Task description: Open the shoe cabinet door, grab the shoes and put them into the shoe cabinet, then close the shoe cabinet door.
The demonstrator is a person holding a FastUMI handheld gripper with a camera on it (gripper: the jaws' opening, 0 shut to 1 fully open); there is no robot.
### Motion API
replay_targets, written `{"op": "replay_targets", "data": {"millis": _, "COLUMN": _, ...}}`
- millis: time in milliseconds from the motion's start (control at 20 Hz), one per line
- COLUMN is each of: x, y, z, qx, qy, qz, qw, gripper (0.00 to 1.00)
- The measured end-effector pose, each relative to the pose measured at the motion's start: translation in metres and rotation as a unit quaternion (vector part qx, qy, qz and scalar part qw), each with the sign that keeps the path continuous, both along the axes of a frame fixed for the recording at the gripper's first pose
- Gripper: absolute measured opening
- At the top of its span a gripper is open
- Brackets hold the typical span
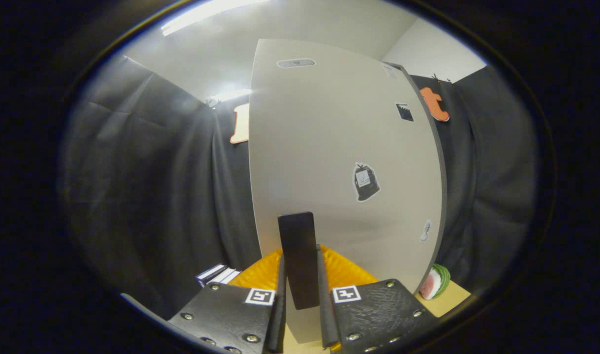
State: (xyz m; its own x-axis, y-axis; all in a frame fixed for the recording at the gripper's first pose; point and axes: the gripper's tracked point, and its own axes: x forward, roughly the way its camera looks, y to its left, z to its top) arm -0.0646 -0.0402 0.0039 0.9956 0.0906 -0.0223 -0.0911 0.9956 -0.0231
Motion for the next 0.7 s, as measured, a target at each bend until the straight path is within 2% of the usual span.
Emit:
{"op": "replay_targets", "data": {"millis": 400, "x": -0.032, "y": -0.02, "z": 0.007, "qx": 0.003, "qy": 0.007, "qz": 0.014, "qw": 1.0, "gripper": 0.28}}
{"op": "replay_targets", "data": {"millis": 700, "x": -0.048, "y": -0.04, "z": 0.013, "qx": -0.001, "qy": 0.003, "qz": -0.004, "qw": 1.0, "gripper": 0.28}}
